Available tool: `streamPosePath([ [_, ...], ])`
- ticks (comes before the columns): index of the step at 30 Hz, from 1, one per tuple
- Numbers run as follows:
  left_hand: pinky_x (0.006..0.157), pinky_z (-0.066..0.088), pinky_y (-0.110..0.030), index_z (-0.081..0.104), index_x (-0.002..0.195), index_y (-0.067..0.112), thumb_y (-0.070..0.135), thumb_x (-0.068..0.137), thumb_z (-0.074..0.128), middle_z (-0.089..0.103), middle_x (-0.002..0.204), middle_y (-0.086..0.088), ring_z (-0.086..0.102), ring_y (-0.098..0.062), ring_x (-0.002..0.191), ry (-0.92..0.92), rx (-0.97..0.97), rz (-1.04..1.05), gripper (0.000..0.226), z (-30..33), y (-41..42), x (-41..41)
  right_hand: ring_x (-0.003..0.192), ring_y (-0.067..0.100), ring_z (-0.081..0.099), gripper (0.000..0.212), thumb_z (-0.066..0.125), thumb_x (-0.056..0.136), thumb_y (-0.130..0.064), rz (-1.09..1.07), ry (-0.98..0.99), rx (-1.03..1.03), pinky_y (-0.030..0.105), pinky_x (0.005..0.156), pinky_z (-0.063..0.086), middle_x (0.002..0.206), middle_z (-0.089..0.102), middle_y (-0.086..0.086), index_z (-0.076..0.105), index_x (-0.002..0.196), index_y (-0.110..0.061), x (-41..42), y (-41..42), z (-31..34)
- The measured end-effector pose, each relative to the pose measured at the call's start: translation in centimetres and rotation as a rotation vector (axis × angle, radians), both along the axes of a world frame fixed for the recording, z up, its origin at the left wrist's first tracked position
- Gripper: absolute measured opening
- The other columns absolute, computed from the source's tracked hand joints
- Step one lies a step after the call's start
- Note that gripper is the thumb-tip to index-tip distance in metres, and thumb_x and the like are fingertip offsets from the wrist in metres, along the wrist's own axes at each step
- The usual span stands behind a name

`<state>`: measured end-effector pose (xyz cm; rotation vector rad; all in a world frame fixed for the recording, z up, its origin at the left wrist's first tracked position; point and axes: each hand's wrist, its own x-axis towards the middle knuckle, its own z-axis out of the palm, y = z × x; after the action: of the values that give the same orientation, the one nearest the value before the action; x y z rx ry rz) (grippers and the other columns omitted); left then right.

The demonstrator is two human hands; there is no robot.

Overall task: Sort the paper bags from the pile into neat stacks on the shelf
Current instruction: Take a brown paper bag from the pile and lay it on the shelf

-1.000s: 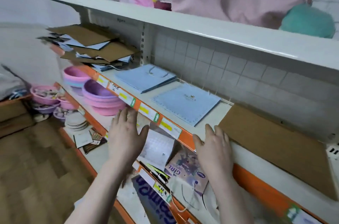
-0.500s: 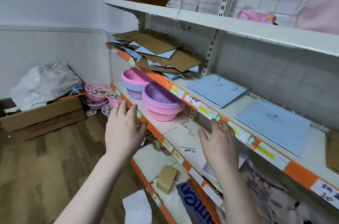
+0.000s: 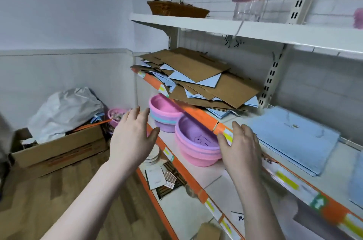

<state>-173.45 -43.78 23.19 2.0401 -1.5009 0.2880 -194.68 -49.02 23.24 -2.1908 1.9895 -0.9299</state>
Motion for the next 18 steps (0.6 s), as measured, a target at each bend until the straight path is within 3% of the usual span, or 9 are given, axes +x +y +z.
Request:
streamPosePath([
  [7, 0.1, 0.036, -0.038, 0.038, 0.142, 0.018, 0.042, 0.092, 0.051, 0.041, 0.144, -0.004, 0.042, -0.028, 0.127, 0.025, -0.022, -0.105, 0.057, 4.4, -15.2, 3.6, 0.124, 0.027, 0.04, 0.053, 0.05, 0.093, -0.039, -0.037, -0.03, -0.057, 0.034, 0.1, 0.031, 0.134, 0.047, 0.01, 0.043, 0.139, -0.012, 4.3, -12.7, 2.4],
  [18, 0.103, 0.035, -0.039, 0.049, 0.133, 0.007, 0.042, 0.09, 0.055, 0.048, 0.136, -0.016, 0.042, -0.033, 0.127, -0.006, 0.005, -0.277, 0.056, 6.0, -35.0, 11.9, 0.115, 0.028, 0.045, 0.052, 0.051, 0.092, -0.039, -0.131, 0.01, -0.044, 0.035, 0.096, 0.034, 0.124, 0.052, 0.011, 0.046, 0.136, -0.011, 11.2, -25.3, 3.2],
])
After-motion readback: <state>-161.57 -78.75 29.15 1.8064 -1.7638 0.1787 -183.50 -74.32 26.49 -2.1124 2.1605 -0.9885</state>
